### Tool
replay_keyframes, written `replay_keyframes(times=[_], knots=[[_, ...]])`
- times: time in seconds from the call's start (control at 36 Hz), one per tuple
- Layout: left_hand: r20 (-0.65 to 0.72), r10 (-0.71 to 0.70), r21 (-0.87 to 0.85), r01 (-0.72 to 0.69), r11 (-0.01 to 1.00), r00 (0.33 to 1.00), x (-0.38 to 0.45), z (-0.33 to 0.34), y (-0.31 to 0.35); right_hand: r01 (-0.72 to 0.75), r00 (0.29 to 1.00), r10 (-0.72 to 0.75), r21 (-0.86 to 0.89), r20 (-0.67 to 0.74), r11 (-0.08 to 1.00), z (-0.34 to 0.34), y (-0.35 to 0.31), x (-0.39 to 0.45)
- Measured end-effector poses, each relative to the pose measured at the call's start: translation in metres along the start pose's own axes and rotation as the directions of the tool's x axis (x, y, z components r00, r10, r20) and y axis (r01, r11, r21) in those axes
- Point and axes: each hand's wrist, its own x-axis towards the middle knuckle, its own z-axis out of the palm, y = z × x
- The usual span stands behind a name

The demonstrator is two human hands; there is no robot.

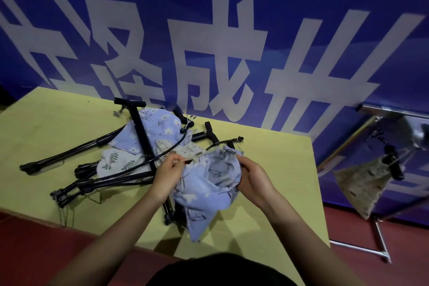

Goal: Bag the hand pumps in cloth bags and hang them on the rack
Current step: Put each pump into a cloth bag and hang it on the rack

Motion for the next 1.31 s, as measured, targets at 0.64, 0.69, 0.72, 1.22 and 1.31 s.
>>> replay_keyframes(times=[0.64,0.69,0.72,1.22,1.31], knots=[[0.586,-0.252,-0.446,0.566,0.693,0.77,0.024,0.024,0.039,-0.196,0.901,0.012,-0.382,-0.434,0.903,-0.091,0.025,0.056],[0.595,-0.28,-0.43,0.593,0.681,0.753,0.03,0.029,0.039,-0.247,0.864,-0.012,-0.443,-0.504,0.862,-0.108,0.023,0.068],[0.597,-0.292,-0.424,0.603,0.676,0.748,0.034,0.031,0.039,-0.281,0.833,-0.032,-0.473,-0.552,0.835,-0.119,0.022,0.076],[0.297,-0.502,-0.253,0.574,0.779,0.812,0.117,0.073,-0.009,-0.666,0.618,-0.237,-0.659,-0.75,0.349,-0.178,0.004,0.173],[0.277,-0.499,-0.241,0.562,0.791,0.821,0.116,0.076,-0.011,-0.685,0.614,-0.237,-0.657,-0.753,0.315,-0.178,0.005,0.172]])
